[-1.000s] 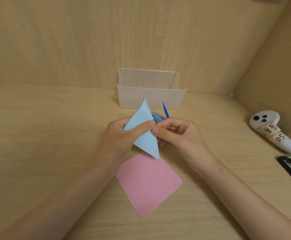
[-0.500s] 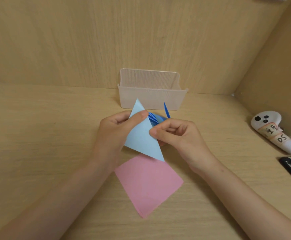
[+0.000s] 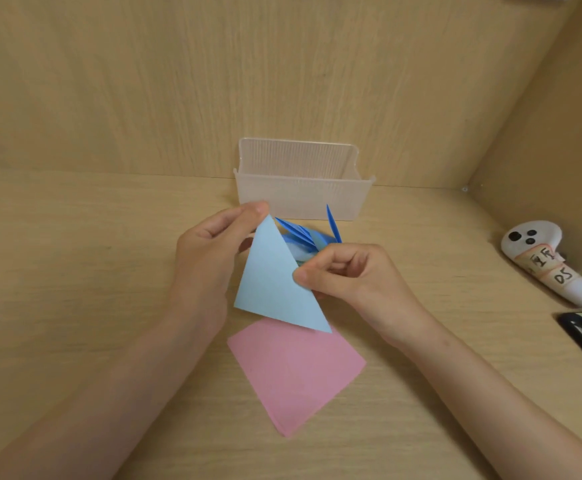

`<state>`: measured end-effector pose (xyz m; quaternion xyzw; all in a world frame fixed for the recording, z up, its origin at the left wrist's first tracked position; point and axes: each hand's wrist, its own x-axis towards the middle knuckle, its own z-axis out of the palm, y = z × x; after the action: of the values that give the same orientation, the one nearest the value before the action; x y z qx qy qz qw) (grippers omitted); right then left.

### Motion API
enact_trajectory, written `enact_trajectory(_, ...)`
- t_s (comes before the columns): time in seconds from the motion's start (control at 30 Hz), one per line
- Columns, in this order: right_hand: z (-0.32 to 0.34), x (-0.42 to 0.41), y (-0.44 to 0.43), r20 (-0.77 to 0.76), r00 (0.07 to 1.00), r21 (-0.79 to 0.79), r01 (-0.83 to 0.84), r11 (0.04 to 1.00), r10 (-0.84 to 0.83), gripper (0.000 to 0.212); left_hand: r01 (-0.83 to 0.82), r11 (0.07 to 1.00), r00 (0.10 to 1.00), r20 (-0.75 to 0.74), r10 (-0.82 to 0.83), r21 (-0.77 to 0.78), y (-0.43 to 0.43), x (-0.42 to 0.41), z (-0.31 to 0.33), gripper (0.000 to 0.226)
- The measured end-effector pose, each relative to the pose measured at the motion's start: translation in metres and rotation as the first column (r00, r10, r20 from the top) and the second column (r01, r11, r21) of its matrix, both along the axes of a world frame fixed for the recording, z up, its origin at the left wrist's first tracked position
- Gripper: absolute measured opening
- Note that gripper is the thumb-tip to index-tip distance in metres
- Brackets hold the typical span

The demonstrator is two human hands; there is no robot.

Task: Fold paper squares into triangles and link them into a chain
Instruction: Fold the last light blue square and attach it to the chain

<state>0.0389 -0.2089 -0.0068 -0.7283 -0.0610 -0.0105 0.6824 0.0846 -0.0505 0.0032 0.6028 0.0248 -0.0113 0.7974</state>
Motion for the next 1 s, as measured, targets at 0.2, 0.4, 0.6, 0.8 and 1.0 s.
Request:
enact_trajectory(0.2,-0.003,0.000,0.001,-0.026,0.999,0.034,0.020,0.999,-0.019,0.008,-0.082,0.996,0.996,0.029,0.083,-0.042,0.010,0.011,-0.002,0.003)
enact_trajectory(0.4,-0.001,0.004,-0.003,-0.020,0.994,0.064,0.108,0.992,-0.106,0.007,0.168,0.978,0.985,0.005,-0.170,0.124,0.002,0.004,0.000,0.021)
enact_trajectory(0.6,-0.003,0.006,-0.008,0.041,0.987,0.079,0.153,0.985,-0.157,0.005,0.235,0.920,0.962,0.061,-0.267,0.315,-0.003,-0.005,0.000,0.008)
enact_trajectory(0.8,-0.004,0.009,-0.014,0.316,0.945,-0.207,0.151,0.967,-0.081,0.027,0.252,0.912,0.953,0.082,-0.292,0.323,0.003,0.000,-0.001,0.014)
enact_trajectory(1.0,-0.003,0.009,-0.019,0.328,0.945,-0.237,0.074,0.969,0.008,0.015,0.341,0.872,0.921,0.061,-0.384,0.351,0.001,-0.001,-0.005,0.017)
